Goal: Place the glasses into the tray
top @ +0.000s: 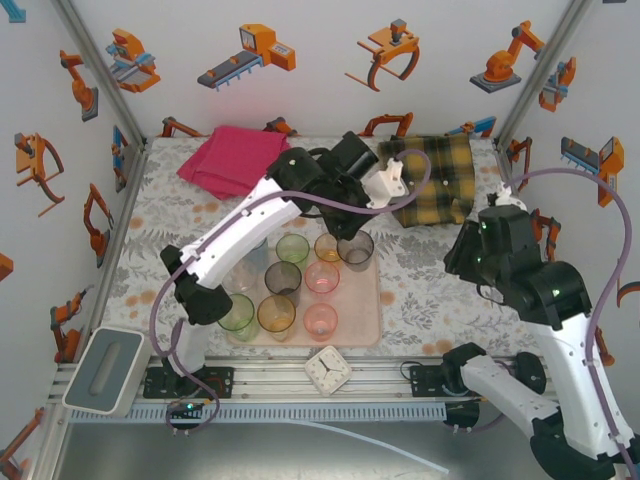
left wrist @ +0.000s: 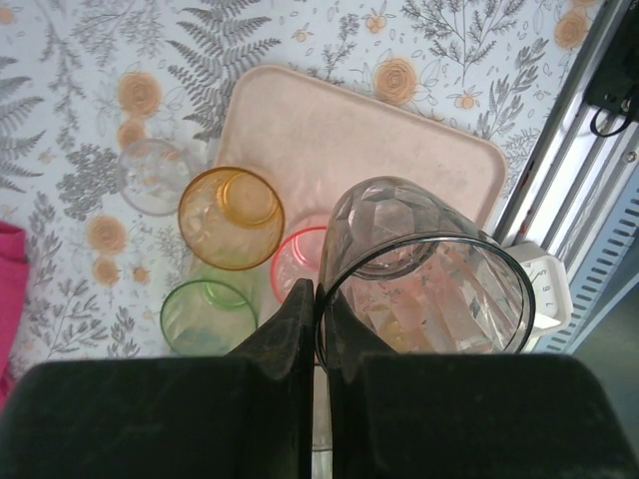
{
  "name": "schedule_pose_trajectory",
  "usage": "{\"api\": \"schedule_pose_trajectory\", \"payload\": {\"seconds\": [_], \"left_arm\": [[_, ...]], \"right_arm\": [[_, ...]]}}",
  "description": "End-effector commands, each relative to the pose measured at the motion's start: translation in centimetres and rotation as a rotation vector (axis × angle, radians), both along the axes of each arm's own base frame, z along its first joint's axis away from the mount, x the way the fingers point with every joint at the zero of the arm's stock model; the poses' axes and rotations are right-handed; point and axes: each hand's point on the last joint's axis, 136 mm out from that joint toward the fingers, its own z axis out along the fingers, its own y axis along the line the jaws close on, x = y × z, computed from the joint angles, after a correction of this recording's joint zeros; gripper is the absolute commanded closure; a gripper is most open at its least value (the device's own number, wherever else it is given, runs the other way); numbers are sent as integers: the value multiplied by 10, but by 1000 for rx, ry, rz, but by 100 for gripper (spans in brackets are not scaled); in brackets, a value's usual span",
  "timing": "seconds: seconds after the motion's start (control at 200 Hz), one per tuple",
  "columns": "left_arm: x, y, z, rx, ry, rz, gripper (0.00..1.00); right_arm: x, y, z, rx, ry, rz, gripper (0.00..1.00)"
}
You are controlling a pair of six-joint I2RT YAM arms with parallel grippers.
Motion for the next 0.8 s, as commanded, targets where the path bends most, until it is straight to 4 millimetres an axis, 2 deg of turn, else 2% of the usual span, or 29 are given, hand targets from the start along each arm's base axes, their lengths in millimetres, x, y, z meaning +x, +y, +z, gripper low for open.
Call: {"api": "schedule_pose_trajectory", "payload": {"seconds": [0.0, 0.195, 0.335, 0.501, 0.791], "left_arm": [[-10, -19, -5, -17, 18, -4, 95], [-25, -42, -33, 32, 21, -28, 95], [-33, -53, -48, 46, 50, -22, 96], [-39, -57, -66, 82, 45, -13, 96], [-46, -56, -102, 146, 57, 28, 98]], "right_arm": [[-14, -13, 6, -19, 0, -36, 59], [-27, -24, 11, -35, -14, -55, 59], [-41, -38, 14, -49, -36, -107, 59], [-51, -44, 15, -47, -47, -121, 59], [-58, -46, 1, -48, -29, -118, 59]]}}
